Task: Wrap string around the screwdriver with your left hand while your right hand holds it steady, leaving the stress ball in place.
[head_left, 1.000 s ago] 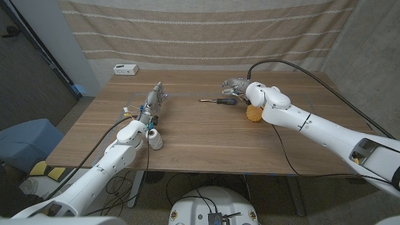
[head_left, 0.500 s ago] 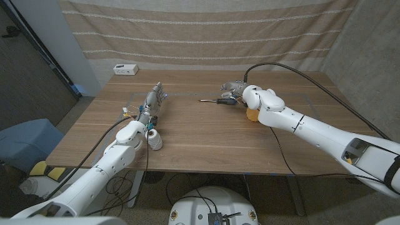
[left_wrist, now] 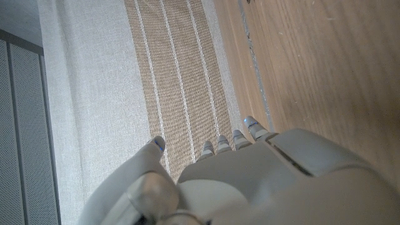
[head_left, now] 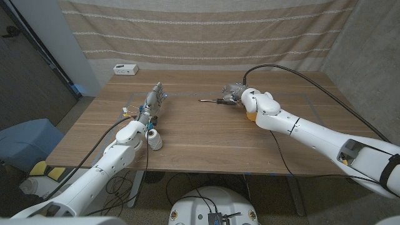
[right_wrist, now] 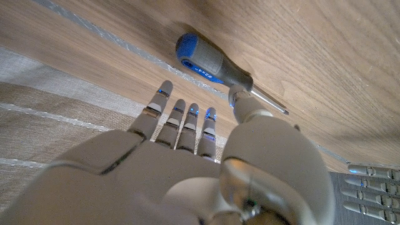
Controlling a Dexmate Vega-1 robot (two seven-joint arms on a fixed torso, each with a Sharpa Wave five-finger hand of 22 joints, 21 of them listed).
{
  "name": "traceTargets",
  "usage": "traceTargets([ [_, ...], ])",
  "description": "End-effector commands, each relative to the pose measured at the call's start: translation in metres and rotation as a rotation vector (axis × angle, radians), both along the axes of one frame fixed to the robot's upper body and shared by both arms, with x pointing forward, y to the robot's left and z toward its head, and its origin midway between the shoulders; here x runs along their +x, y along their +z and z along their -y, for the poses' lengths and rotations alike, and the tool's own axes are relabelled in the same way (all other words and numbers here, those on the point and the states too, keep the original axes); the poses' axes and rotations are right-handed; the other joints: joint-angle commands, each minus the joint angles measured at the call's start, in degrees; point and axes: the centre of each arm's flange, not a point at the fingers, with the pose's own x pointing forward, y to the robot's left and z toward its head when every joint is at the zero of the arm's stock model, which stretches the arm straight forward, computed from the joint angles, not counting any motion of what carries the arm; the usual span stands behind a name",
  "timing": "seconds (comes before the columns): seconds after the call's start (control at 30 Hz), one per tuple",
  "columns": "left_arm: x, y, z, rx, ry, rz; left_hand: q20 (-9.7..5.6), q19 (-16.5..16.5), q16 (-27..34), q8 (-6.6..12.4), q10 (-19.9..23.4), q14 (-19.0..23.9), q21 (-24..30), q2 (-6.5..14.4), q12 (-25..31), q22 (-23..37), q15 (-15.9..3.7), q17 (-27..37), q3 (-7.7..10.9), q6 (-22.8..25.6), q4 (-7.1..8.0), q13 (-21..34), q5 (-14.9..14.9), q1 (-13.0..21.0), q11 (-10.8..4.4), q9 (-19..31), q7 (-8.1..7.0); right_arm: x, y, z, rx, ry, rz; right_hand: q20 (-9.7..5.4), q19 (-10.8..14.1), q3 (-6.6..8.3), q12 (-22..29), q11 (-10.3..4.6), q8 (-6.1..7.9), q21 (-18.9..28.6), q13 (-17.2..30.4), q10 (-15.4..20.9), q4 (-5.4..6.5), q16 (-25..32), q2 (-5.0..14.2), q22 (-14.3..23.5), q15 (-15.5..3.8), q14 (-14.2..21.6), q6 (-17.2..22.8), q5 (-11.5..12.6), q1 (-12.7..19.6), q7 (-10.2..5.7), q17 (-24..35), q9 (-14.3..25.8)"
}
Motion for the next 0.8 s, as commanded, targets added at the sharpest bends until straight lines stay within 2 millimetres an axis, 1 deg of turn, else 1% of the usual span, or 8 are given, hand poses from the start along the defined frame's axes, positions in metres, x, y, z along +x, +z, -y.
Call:
traceTargets([
  [0.03, 0.001, 0.0, 0.001, 0.002, -0.002, -0.008, 0.38, -2.7, -0.2, 0.18, -8.0, -7.3, -0.1, 0.3, 0.0, 0.2, 0.06, 0.1, -0.21, -6.7, -0.15, 0.3, -0.1, 0.4, 0.37, 0.2, 0.22, 0.008, -0.009, 0.0, -0.02, -0.024, -0.01, 0.27, 0.7, -0.93, -0.2, 0.12, 0.35, 0.2, 0.3, 1.2, 0.28, 0.6, -1.17, 0.3, -2.05, 1.4, 1.0, 0.1, 0.6, 0.06, 0.1, 0.2],
  [0.1, 0.002, 0.0, 0.001, 0.003, -0.001, -0.008, 0.39, -2.7, -0.2, 0.19, -8.0, -7.3, -0.2, 0.3, 0.0, 0.2, 0.1, 0.1, -0.21, -6.7, -0.14, 0.3, -0.1, 0.4, 0.3, 0.2, 0.22, 0.009, -0.01, 0.0, -0.023, -0.025, -0.003, 0.32, 0.9, -1.09, -0.1, -0.08, 0.41, 0.2, 0.3, 1.5, 0.24, 0.6, -1.44, 0.3, -2.13, 1.7, 1.4, 0.2, 1.0, -0.01, 0.2, 0.2],
  [0.13, 0.002, 0.0, 0.0, 0.002, -0.002, -0.009, 0.4, -2.7, -0.2, 0.19, -8.0, -7.3, -0.2, 0.3, 0.0, 0.2, 0.04, 0.1, -0.21, -6.7, -0.14, 0.3, -0.1, 0.4, 0.26, 0.2, 0.24, 0.01, -0.011, 0.0, -0.024, -0.025, 0.0, 0.17, 1.2, -1.14, -0.1, -0.41, 0.37, 0.2, 0.3, 1.8, 0.15, 0.6, -1.57, 0.3, -2.21, 1.8, 1.5, 0.3, 1.5, -0.02, 0.1, 0.2],
  [0.17, 0.002, 0.0, 0.0, 0.003, -0.002, -0.009, 0.42, -2.7, -0.2, 0.18, -8.0, -7.3, -0.2, 0.3, 0.0, 0.2, 0.1, 0.1, -0.22, -6.7, -0.13, 0.3, -0.1, 0.4, 0.28, 0.2, 0.25, 0.011, -0.012, -0.001, -0.027, -0.026, 0.007, 0.14, 1.4, -1.13, -0.1, -0.3, 0.41, 0.2, 0.3, 2.2, 0.07, 0.8, -1.59, 0.3, -2.49, 2.6, 1.9, 0.6, 2.5, -0.01, 0.2, 0.2],
  [0.23, 0.003, 0.001, 0.0, 0.006, -0.002, -0.01, 0.43, -2.7, -0.3, 0.18, -8.0, -7.3, -0.2, 0.3, -0.1, 0.3, 0.07, 0.1, -0.22, -6.7, -0.13, 0.3, -0.1, 0.4, 0.36, 0.2, 0.22, 0.012, -0.013, -0.001, -0.032, -0.028, 0.022, 0.02, 1.9, -1.19, 0.0, -0.61, 0.47, 0.3, 0.4, 3.0, -0.01, 0.9, -1.76, 0.3, -2.96, 3.3, 2.5, 0.8, 3.8, -0.04, 0.2, 0.1],
  [0.37, 0.003, 0.001, 0.0, 0.006, -0.001, -0.011, 0.46, -2.6, -0.3, 0.18, -8.0, -7.3, -0.4, 0.3, -0.1, 0.3, 0.1, 0.1, -0.23, -6.7, -0.11, 0.3, -0.1, 0.4, 0.44, 0.2, 0.23, 0.015, -0.015, 0.0, -0.034, -0.038, 0.033, -0.33, 2.8, -1.38, 0.1, -0.84, 0.59, 0.5, 0.4, 4.1, 0.02, 1.1, -1.91, 0.4, -3.45, 4.2, 3.5, 1.0, 5.5, -0.33, 0.3, 0.1],
  [0.67, 0.006, 0.003, -0.001, 0.006, 0.0, -0.012, 0.47, -2.6, -0.3, 0.17, -8.0, -7.3, -0.5, 0.3, -0.1, 0.3, 0.08, 0.1, -0.26, -6.7, -0.1, 0.3, -0.1, 0.3, 0.31, 0.2, 0.17, 0.027, -0.019, 0.002, -0.045, -0.06, 0.011, -0.52, 3.6, -1.55, 0.2, -1.26, 0.66, 0.6, 0.5, 5.3, 0.16, 1.5, -1.62, 0.4, -3.73, 5.4, 4.7, 1.2, 7.6, -0.65, 0.6, 0.1],
  [0.8, 0.007, 0.004, -0.002, 0.005, 0.002, -0.014, 0.51, -2.6, -0.3, 0.17, -8.0, -7.3, -0.6, 0.3, -0.1, 0.3, 0.05, 0.1, -0.27, -6.7, -0.09, 0.3, -0.1, 0.3, 0.34, 0.2, 0.15, 0.032, -0.02, 0.003, -0.054, -0.071, 0.001, -0.48, 3.7, -1.65, 0.1, -1.18, 0.61, 0.6, 0.5, 5.4, 0.23, 1.7, -1.54, 0.4, -3.99, 5.8, 4.8, 1.2, 8.1, -0.73, 0.6, 0.2],
])
